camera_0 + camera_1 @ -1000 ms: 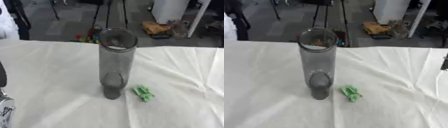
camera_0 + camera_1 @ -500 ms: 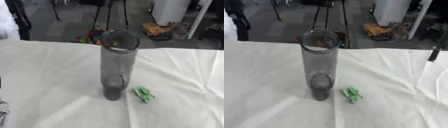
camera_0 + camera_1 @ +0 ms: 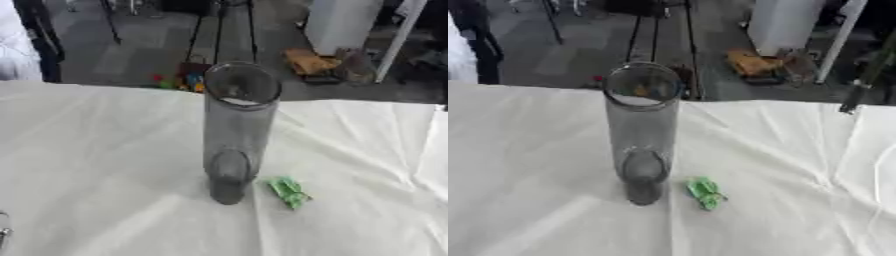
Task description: Arrange flowers into the vase.
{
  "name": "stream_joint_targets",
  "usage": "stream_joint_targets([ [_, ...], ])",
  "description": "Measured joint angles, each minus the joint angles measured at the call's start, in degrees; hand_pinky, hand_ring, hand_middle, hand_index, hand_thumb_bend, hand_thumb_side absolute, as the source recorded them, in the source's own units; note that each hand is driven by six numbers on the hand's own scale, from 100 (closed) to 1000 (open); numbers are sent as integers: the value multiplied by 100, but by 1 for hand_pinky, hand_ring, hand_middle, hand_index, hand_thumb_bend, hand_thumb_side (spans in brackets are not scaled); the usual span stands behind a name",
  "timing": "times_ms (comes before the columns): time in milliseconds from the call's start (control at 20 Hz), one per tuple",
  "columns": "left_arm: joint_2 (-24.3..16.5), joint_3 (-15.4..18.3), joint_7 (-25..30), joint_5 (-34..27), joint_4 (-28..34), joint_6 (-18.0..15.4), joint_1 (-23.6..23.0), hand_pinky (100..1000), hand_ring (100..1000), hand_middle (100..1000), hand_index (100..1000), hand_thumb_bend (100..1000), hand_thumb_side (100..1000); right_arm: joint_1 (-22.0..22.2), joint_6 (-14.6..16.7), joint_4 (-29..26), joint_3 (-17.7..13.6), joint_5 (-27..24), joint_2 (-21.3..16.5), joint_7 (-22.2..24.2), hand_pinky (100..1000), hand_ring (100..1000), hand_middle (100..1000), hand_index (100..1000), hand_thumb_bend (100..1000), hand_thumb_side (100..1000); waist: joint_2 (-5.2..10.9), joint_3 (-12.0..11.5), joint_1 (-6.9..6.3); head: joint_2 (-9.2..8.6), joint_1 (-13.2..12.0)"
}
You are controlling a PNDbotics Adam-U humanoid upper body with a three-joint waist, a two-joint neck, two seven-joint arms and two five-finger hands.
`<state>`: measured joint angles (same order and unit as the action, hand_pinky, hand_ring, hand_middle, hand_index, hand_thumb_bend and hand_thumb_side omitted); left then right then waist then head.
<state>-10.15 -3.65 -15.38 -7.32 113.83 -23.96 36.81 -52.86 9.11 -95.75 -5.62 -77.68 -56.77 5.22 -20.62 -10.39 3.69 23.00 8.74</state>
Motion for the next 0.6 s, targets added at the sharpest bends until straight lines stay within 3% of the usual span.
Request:
stream_joint_targets([
  [600,0,-33,31,-24,0,-19,39,724,831,769,895,251,971,-371,-96,-26,153,-646,213,-37,100,100,100,121,100,267,-44,-225,67,-68,194],
])
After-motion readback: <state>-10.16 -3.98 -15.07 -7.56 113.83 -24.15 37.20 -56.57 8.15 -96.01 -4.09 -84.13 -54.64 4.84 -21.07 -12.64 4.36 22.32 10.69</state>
